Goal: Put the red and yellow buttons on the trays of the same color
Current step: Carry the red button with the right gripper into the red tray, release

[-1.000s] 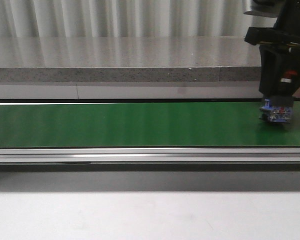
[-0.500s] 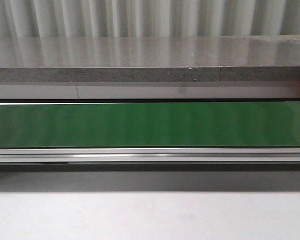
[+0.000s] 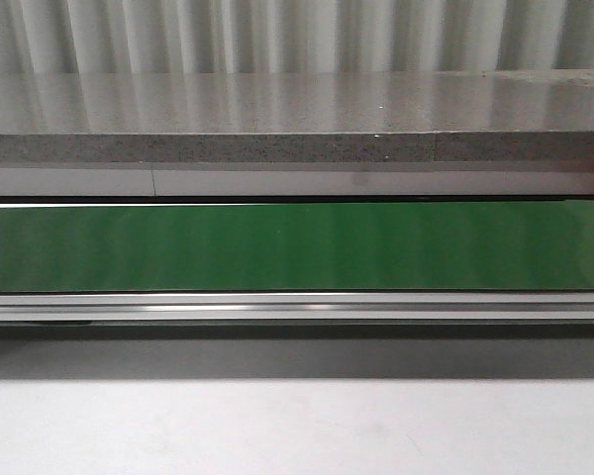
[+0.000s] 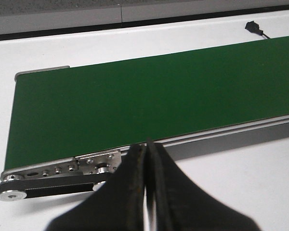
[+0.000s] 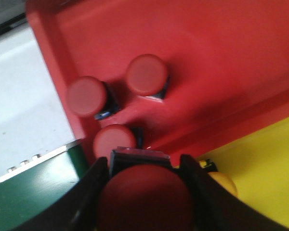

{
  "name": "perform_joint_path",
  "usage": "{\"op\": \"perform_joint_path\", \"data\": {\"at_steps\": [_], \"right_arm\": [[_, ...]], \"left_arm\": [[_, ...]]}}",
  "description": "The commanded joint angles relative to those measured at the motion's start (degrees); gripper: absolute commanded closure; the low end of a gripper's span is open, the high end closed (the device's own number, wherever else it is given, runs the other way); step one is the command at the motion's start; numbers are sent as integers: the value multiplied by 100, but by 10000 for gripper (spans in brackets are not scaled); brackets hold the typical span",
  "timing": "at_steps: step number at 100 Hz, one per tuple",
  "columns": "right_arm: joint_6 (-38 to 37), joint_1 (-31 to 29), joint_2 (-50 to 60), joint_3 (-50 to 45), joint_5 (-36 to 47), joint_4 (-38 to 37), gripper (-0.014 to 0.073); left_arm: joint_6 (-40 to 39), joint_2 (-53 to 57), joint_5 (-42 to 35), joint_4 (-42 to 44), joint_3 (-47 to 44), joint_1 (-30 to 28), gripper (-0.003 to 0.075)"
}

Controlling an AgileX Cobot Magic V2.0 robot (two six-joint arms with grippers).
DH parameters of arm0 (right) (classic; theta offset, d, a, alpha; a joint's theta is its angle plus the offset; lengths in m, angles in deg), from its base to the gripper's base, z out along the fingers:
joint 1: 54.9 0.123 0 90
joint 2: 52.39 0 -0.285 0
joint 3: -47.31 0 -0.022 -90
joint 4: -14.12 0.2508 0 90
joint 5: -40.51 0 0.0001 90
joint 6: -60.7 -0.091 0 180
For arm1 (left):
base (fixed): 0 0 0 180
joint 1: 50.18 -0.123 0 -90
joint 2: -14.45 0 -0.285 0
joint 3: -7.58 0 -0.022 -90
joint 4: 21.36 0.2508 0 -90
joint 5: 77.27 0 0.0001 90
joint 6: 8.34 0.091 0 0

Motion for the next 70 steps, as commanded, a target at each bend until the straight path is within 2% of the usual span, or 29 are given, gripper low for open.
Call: {"op": "perform_joint_path", "data": {"at_steps": [1,55,70], "right_arm": [[-38,-160,122,181,314,12,590],[-69,-263,-902,181,959,48,590],[-69,-258,-1143,181,1107,281,589]], "left_arm": [[9,-15,-418,-110,155,40,740],[9,-15,-418,-110,155,40,740],[9,-15,-418,-110,155,40,740]]}}
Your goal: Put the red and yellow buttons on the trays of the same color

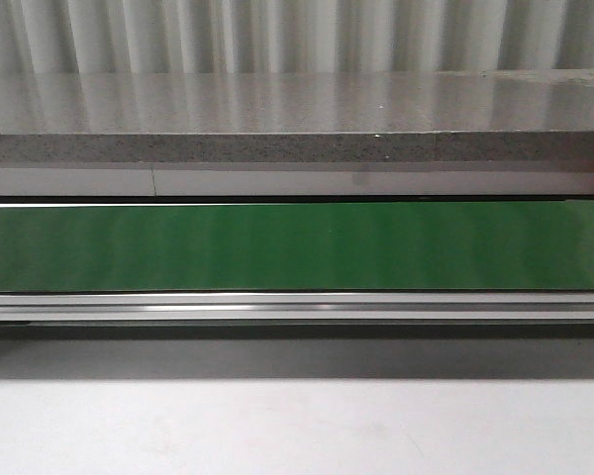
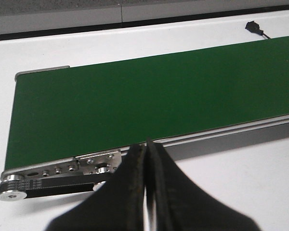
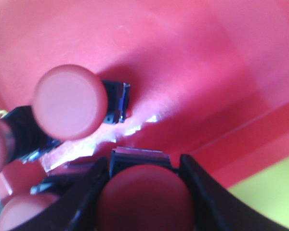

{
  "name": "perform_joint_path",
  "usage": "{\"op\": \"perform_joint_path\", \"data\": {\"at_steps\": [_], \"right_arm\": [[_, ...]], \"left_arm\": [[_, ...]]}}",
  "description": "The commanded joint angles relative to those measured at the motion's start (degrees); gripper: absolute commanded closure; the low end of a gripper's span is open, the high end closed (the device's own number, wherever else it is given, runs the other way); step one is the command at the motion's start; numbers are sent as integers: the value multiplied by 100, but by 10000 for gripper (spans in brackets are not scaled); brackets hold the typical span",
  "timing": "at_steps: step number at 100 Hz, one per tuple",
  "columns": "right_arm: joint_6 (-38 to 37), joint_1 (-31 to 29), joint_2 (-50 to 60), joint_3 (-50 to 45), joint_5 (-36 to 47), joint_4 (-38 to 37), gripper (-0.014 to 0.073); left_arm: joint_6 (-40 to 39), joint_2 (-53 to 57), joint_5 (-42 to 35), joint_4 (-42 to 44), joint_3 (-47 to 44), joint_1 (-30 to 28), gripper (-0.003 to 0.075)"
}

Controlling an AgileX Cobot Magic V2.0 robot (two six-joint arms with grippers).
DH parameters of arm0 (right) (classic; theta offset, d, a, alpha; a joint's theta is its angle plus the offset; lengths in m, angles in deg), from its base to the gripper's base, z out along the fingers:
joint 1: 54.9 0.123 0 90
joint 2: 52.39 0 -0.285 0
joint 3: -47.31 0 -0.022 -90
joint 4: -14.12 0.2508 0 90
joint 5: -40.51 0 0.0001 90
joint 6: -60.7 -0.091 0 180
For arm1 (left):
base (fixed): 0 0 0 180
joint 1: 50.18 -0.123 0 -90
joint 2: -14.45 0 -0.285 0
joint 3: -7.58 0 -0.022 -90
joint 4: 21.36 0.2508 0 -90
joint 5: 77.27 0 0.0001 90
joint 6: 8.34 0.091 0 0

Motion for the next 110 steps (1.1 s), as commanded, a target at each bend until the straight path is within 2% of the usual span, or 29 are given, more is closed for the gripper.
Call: {"op": "perform_joint_path", "data": {"at_steps": [1,12,17,24,41,48,53,78,85,92,104,110], "right_arm": [[1,-26,208,181,319,227,588],[1,-26,121,181,440,349,580],[31,-26,114,181,444,357,545],[31,-26,114,181,444,357,447],[31,-26,120,181,446,357,115],[31,-26,133,181,427,357,46],[31,-26,155,181,412,357,34],[31,-14,760,181,438,231,34],[119,41,1064,181,351,145,61],[247,171,1353,181,161,130,148],[268,543,1784,181,-22,130,410],[268,775,1994,181,-89,126,514]], "left_arm": [[9,-15,-418,-110,155,40,740],[9,-15,-418,-110,155,40,740],[9,-15,-418,-110,155,40,740],[9,-15,-418,-110,155,40,740],[9,-15,-418,-110,155,40,740],[9,-15,-418,-110,155,40,740],[9,-15,-418,-110,155,40,740],[9,-15,-418,-110,155,40,740],[9,-15,-418,-110,155,40,740],[9,-15,-418,-110,155,40,740],[9,-15,-418,-110,155,40,740],[9,-15,-418,-110,155,40,740]]}}
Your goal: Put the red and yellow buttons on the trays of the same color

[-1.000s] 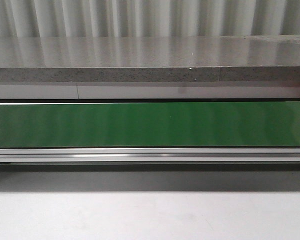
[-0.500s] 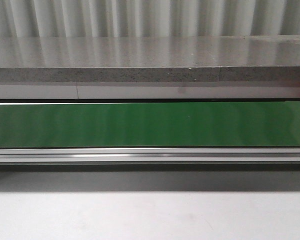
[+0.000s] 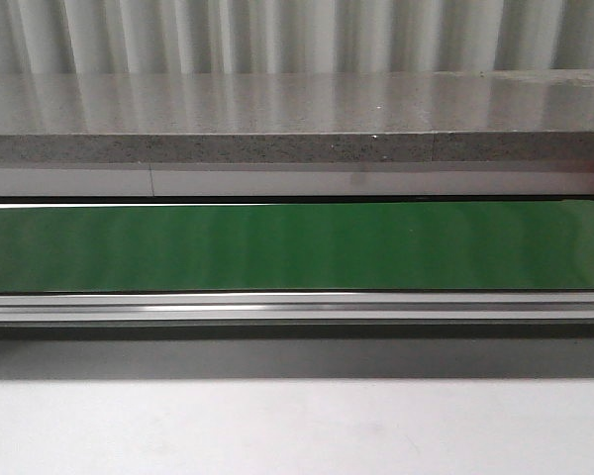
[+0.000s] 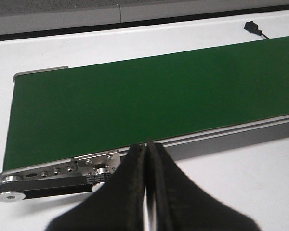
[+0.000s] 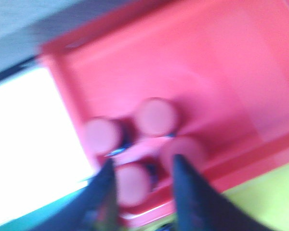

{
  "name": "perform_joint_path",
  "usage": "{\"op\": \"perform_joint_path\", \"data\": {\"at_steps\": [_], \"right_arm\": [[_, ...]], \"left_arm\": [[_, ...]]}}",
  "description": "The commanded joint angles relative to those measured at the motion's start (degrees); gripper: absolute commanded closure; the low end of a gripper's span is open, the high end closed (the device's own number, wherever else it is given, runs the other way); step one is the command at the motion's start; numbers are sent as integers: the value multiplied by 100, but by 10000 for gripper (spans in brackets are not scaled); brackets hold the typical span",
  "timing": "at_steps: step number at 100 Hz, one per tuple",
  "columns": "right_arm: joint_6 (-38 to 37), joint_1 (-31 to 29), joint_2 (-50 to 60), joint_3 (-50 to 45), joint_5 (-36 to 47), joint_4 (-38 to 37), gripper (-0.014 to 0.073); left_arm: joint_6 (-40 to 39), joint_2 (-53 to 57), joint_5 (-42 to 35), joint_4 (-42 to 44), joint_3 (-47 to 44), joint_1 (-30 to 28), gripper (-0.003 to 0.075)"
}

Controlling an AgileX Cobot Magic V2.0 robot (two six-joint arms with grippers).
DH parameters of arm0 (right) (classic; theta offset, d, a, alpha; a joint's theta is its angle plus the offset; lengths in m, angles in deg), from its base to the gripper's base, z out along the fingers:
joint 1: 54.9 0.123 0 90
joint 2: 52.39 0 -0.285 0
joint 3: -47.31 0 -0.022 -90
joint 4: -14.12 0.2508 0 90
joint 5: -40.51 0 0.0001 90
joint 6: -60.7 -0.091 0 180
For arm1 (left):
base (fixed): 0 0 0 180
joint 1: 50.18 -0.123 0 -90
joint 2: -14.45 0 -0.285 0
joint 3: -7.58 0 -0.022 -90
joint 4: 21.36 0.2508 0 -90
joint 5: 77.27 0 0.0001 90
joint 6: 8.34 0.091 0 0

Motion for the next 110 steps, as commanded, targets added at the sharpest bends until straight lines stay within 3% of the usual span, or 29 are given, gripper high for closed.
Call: {"op": "perform_joint_path", "data": {"at_steps": [1,12,38,58,110], "right_arm": [[81,287,567,181,28,9,537],[81,751,900,175,-189,-4,666],[81,1829,1516,144,-594,-18,662],[81,2450,2131,-147,-428,-18,662],[90,2596,3906,-2023,922,-203,662]], "left_arm": [[9,-15,-418,-110,155,40,740],[9,-15,-418,-110,155,40,740],[9,-15,-418,-110,155,40,740],[9,-15,-418,-110,155,40,740],[9,-15,-418,-110,155,40,740]]}}
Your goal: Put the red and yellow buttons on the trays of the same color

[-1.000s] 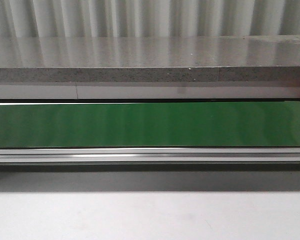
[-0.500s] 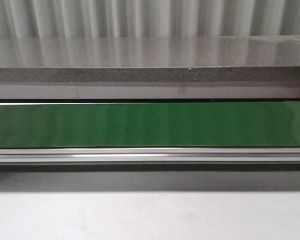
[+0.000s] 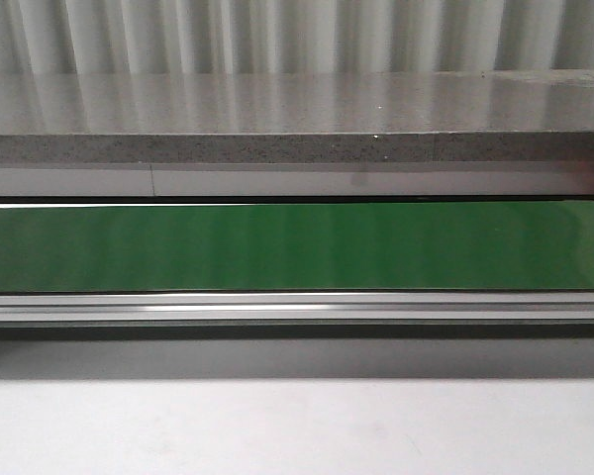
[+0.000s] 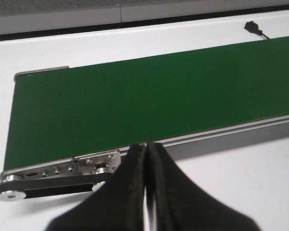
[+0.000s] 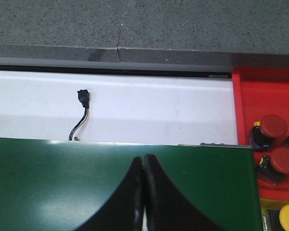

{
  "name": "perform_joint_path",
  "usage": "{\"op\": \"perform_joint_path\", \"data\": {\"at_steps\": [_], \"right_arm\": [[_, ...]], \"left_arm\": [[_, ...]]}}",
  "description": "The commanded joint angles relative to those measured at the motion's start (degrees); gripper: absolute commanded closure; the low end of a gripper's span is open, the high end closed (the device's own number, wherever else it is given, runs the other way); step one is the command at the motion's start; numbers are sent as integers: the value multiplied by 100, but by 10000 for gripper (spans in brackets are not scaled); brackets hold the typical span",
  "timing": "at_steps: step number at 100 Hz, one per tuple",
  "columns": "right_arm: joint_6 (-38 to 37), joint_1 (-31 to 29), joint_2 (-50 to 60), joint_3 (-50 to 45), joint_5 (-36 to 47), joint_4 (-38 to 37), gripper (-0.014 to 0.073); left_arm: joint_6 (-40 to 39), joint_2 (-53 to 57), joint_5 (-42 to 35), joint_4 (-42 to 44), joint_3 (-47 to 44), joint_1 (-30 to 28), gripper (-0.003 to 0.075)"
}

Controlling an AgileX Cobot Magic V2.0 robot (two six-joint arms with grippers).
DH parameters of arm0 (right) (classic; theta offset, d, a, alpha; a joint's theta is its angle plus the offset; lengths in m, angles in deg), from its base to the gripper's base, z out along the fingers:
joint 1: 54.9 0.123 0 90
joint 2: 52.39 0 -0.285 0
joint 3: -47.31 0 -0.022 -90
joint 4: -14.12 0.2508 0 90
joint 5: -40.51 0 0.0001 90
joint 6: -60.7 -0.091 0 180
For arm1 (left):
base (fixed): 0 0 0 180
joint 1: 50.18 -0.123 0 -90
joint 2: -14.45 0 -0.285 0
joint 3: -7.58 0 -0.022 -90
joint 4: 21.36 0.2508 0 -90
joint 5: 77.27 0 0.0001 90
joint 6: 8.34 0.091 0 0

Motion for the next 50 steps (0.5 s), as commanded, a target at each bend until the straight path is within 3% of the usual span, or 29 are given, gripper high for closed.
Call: {"op": "perform_joint_path", "data": {"at_steps": [1,50], "right_arm": [[86,-2,433,-189,703,-52,662],[87,-2,2294,-2405,2507,-67,659]], "left_arm": [[9,-15,-418,-110,155,40,740],[9,-15,-418,-110,155,40,740]]}}
